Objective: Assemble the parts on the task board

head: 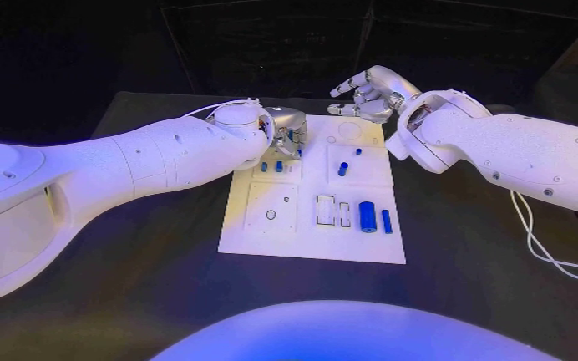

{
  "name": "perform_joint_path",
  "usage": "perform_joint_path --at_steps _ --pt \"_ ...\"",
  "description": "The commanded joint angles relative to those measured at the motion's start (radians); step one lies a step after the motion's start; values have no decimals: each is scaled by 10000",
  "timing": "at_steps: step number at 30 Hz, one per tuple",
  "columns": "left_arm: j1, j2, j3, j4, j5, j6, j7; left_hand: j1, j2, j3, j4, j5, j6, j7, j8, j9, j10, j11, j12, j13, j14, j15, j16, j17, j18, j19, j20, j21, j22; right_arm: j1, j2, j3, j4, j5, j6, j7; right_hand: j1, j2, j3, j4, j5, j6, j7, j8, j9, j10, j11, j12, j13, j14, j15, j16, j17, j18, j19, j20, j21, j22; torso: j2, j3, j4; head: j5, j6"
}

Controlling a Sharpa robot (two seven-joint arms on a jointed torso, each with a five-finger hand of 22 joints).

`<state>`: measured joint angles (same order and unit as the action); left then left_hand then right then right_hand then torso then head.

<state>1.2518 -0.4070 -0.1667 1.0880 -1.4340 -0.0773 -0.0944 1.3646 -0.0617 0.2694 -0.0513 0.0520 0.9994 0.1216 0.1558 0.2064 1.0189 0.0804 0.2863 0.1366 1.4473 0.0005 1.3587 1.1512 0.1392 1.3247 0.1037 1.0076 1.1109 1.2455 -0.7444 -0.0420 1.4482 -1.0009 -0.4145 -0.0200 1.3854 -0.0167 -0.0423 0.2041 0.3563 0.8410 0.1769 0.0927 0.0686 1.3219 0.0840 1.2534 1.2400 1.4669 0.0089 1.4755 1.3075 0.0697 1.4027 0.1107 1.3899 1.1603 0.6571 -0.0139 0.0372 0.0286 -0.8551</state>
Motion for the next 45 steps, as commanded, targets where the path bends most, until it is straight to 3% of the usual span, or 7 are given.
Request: perform_joint_path --at_steps 1,5,15,24,34,39,45 --pt "-57 33 -17 -46 -17 246 39 3 144 127 30 -30 148 -19 -40 -27 196 -13 -61 -59 91 -6 69 18 -144 86 -2 95 51 18 8 6 6 19 82 54 -14 89 -33 1 59 46 -22 69 9 -43 3 24 14 649 -55 -24 920 90 -54 -33 -51 -8 -2 2 -2 -17 -7" --pt "-71 32 -17 -68 17 258 63 -5 343 291 88 -35 297 -58 -24 -53 394 -54 -126 -125 107 -37 98 33 -155 117 -23 162 123 18 -20 6 39 19 87 40 -6 95 -33 1 83 49 -23 72 10 -43 1 26 15 649 -56 -25 919 90 -53 -34 -51 -7 11 4 15 -39 10" --pt "-80 29 -16 -112 37 232 95 193 471 735 -90 -35 627 -23 -26 -129 920 -149 -365 -293 128 -118 142 18 -186 193 -94 333 309 18 7 6 18 19 123 32 21 109 -37 -1 178 59 -26 82 9 -45 -3 29 16 648 -59 -30 913 90 -51 -38 -53 -9 -4 1 -3 -41 -19" --pt "-87 -223 23 97 586 -840 655 281 403 1160 -334 -37 702 42 -135 -222 1189 -142 -638 -412 135 -127 153 -24 -212 219 -130 422 423 18 16 6 -1 19 140 35 26 111 -38 -1 197 61 -27 83 9 -42 -4 34 20 650 -60 -26 922 91 -52 -39 -54 -10 -19 -15 15 -73 0" --pt "-76 -744 675 760 1195 -1496 926 84 251 1311 -359 -38 791 86 -202 -285 1333 -111 -854 -495 155 -105 175 -39 -223 244 -119 475 496 17 9 6 -86 19 174 34 47 127 -42 2 301 74 -31 95 10 -39 -8 42 25 648 -64 -35 909 90 -50 -43 -56 -11 -21 -8 32 -26 80" --pt "-44 -1082 821 1138 1320 -1335 807 44 215 1329 -361 -38 808 92 -215 -298 1367 -107 -890 -507 154 -100 172 -55 -224 246 -114 479 507 16 -5 5 -108 19 200 25 52 132 -43 4 329 79 -32 98 10 -39 -9 42 24 649 -65 -35 910 90 -48 -44 -55 -9 -18 0 24 7 99" --pt "-25 -1521 863 1372 1422 -1017 593 -11 170 1344 -357 -39 837 91 -225 -310 1417 -107 -928 -517 151 -97 168 -76 -226 250 -109 489 523 15 -34 4 -111 19 217 13 55 134 -44 6 350 83 -33 101 10 -36 -10 47 29 649 -66 -34 912 90 -48 -45 -55 -9 -16 2 23 3 106"
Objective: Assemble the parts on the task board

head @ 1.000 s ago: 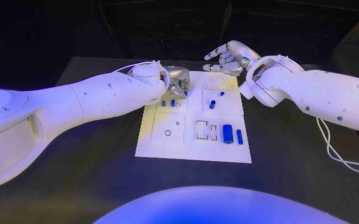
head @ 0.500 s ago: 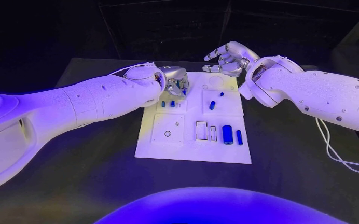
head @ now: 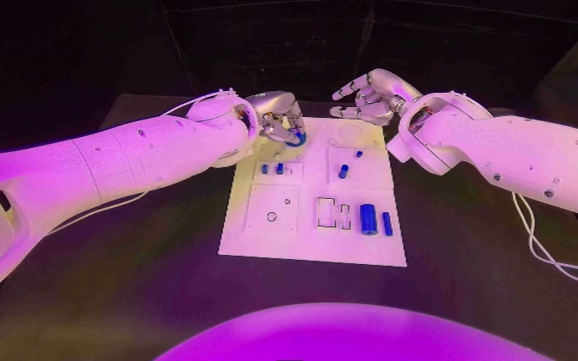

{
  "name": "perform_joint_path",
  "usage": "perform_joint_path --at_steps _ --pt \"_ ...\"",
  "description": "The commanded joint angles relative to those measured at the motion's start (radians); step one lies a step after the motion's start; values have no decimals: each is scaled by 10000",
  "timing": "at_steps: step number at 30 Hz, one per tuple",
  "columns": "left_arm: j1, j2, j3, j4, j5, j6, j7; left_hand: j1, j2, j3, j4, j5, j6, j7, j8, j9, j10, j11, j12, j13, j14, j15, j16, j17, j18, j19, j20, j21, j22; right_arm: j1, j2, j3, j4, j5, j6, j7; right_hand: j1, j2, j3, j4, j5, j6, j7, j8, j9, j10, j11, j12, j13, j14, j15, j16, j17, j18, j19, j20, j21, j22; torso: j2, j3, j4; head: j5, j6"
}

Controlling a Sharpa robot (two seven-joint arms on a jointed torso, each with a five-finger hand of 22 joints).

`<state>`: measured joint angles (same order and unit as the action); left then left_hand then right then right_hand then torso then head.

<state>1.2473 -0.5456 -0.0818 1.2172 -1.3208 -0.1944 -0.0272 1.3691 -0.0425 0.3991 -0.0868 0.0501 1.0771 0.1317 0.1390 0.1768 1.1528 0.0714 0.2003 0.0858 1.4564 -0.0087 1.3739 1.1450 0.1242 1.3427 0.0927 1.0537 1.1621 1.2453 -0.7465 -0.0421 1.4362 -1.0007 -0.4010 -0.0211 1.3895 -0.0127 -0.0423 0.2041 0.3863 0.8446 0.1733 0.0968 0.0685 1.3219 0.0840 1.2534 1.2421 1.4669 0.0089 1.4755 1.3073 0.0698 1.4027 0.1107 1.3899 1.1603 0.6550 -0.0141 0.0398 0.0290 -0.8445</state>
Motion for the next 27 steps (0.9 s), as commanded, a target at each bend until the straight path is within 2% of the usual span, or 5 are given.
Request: perform_joint_path --at_steps 1,6,11,16,27 --pt "21 -211 16 106 340 210 -119 -70 -32 48 0 -19 67 -11 -58 -17 88 -17 -76 -12 59 -5 14 -20 -75 70 2 30 15 16 -19 5 9 17 83 23 15 94 -45 6 49 47 3 60 11 -35 -10 47 9 649 -66 -34 913 90 -48 -44 -56 -9 5 3 -1 -2 -1" --pt "23 -499 14 195 488 433 -255 -95 -49 53 5 -19 80 -14 -63 -22 109 -19 -91 -16 59 -5 15 -24 -77 73 3 38 25 15 -31 5 8 17 86 19 18 96 -45 7 71 50 2 63 11 -36 -11 47 8 649 -67 -35 913 89 -47 -45 -55 -8 16 1 -1 7 -5" --pt "8 -620 0 171 517 534 -263 -112 -60 58 8 -19 90 -16 -66 -26 125 -21 -103 -19 57 -6 12 -34 -77 73 3 40 30 12 -45 5 15 17 85 20 18 96 -45 7 71 50 2 63 11 -36 -11 47 8 649 -67 -35 913 89 -47 -45 -55 -8 17 0 -4 -5 -18" --pt "-44 -606 -26 23 438 588 -237 -123 -74 63 7 -19 98 -21 -69 -30 135 -24 -117 -22 55 -7 9 -44 -78 76 4 46 38 10 -67 5 25 17 87 18 19 97 -45 7 74 50 2 63 11 -36 -11 47 8 649 -67 -35 913 90 -47 -45 -56 -9 22 -1 -39 50 -9" --pt "-171 -472 -58 -260 281 853 -270 -126 -86 73 0 -19 105 -23 -75 -35 144 -26 -133 -27 59 -9 18 -27 -76 73 3 40 36 9 -84 5 42 17 87 16 26 104 -45 9 113 53 1 66 10 -38 -13 46 6 649 -69 -36 913 89 -45 -47 -55 -6 18 10 -21 38 -28"
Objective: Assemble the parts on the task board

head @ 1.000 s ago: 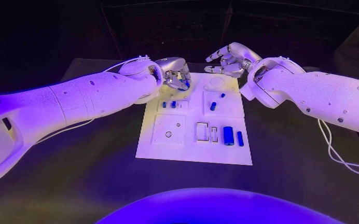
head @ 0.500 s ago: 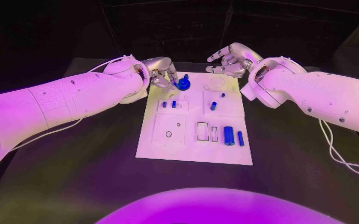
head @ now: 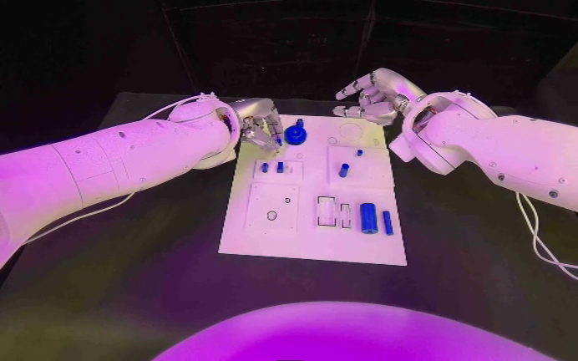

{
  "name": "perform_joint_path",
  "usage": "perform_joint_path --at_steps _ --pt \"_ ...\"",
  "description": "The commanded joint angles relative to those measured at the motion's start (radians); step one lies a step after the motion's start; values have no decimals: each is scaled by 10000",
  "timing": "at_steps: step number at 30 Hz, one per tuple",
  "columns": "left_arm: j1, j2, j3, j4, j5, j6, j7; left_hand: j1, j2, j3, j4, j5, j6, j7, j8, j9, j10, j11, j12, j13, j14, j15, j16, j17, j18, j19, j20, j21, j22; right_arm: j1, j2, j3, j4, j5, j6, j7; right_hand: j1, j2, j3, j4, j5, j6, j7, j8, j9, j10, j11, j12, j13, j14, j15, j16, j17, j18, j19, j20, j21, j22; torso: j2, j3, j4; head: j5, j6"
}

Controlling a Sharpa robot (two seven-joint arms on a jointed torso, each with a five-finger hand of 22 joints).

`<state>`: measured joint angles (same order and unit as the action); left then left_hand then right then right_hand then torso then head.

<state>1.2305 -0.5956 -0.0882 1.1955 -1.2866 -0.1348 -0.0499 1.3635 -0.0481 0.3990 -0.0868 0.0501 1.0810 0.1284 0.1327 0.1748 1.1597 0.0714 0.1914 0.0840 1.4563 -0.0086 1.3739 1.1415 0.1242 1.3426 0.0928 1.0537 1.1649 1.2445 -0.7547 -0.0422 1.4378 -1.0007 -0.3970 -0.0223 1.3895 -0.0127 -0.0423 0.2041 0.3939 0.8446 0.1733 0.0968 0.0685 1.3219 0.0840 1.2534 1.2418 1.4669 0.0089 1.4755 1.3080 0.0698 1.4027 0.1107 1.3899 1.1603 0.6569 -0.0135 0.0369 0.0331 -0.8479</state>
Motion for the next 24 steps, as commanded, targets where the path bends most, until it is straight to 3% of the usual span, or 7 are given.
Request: perform_joint_path --at_steps 1,24 --pt "-9 36 4 -58 -64 272 -47 -71 -31 74 0 -19 66 10 -13 -15 76 -26 -44 -9 60 -10 18 7 -76 74 3 40 7 17 -1 6 28 17 47 28 27 104 -45 9 37 54 1 66 10 -38 -13 46 8 649 -69 -36 905 89 -45 -47 -55 -6 1 3 5 6 8" --pt "-63 56 -25 -111 -72 810 -146 -65 -38 144 -34 -18 143 -16 -14 -30 185 -56 -86 -11 30 -29 -17 -81 -58 40 -5 -24 -25 15 5 6 21 17 50 25 27 104 -45 9 37 54 1 66 10 -38 -13 46 8 649 -69 -36 905 89 -45 -47 -55 -6 1 -5 2 -2 -59"
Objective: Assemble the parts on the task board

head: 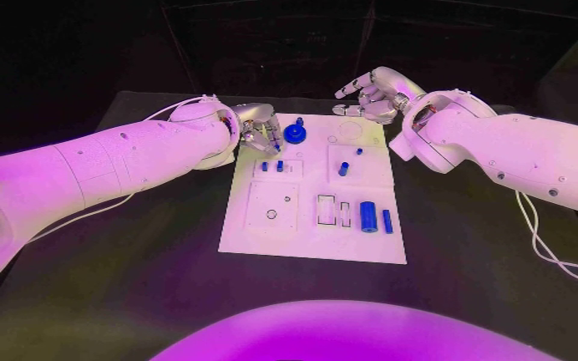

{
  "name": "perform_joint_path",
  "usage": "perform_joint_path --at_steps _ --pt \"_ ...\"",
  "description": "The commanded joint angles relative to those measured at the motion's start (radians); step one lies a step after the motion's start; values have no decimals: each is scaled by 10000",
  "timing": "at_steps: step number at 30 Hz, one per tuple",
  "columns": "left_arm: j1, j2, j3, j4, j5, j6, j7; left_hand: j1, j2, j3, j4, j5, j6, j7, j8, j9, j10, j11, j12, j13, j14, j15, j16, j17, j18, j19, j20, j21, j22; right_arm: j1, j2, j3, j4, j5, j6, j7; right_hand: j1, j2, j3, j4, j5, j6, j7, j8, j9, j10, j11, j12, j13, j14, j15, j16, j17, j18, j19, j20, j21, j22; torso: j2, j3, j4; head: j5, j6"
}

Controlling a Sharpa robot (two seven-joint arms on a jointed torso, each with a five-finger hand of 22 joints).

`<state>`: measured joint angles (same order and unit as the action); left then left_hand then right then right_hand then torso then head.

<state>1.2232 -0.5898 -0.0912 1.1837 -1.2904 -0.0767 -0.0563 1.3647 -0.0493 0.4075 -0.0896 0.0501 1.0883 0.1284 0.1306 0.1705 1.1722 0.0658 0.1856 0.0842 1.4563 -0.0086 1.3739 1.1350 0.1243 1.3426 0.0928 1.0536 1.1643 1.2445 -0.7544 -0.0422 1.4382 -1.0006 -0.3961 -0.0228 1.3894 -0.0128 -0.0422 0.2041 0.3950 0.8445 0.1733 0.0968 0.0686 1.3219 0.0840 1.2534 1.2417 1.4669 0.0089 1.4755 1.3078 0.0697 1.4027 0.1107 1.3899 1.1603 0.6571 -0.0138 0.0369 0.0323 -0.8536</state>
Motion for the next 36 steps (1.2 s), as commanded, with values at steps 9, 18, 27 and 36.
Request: perform_joint_path --at_steps 9,18,27,36 --pt "-3 41 4 -13 -34 243 -152 -70 -59 101 -41 -19 41 2 -35 -14 49 15 -91 -27 17 -27 -26 -43 -57 25 -9 -44 -22 15 -5 5 23 16 40 32 25 111 -49 18 45 53 1 67 9 -40 -13 44 6 649 -69 -38 905 90 -45 -48 -56 -8 -2 6 -6 -26 -3" --pt "-45 102 -3 -94 -34 155 -360 -92 -87 107 -46 -19 26 15 -57 -28 41 27 -124 -34 12 -19 -29 -54 -57 19 -6 -55 -25 15 -5 5 43 16 32 42 25 111 -49 18 45 53 1 67 9 -40 -13 44 6 649 -69 -38 905 90 -45 -48 -56 -8 -1 2 -5 -30 2" --pt "-63 148 -22 -144 -34 230 -383 -100 -91 115 -46 -18 16 22 -70 -36 34 33 -142 -38 7 -15 -34 -67 -59 20 -4 -51 -18 14 4 5 43 16 36 43 25 111 -49 18 45 53 1 67 9 -40 -13 44 6 649 -69 -38 905 90 -45 -48 -56 -8 -1 -6 0 -26 -2" --pt "-66 145 -28 -177 -34 319 -381 -106 -92 126 -47 -18 5 29 -83 -45 27 39 -161 -42 4 -10 -37 -78 -62 22 -2 -43 -8 13 6 5 38 16 44 43 25 111 -49 18 45 53 1 67 9 -40 -13 44 6 649 -69 -38 905 90 -45 -48 -56 -8 -3 2 8 -24 -9"
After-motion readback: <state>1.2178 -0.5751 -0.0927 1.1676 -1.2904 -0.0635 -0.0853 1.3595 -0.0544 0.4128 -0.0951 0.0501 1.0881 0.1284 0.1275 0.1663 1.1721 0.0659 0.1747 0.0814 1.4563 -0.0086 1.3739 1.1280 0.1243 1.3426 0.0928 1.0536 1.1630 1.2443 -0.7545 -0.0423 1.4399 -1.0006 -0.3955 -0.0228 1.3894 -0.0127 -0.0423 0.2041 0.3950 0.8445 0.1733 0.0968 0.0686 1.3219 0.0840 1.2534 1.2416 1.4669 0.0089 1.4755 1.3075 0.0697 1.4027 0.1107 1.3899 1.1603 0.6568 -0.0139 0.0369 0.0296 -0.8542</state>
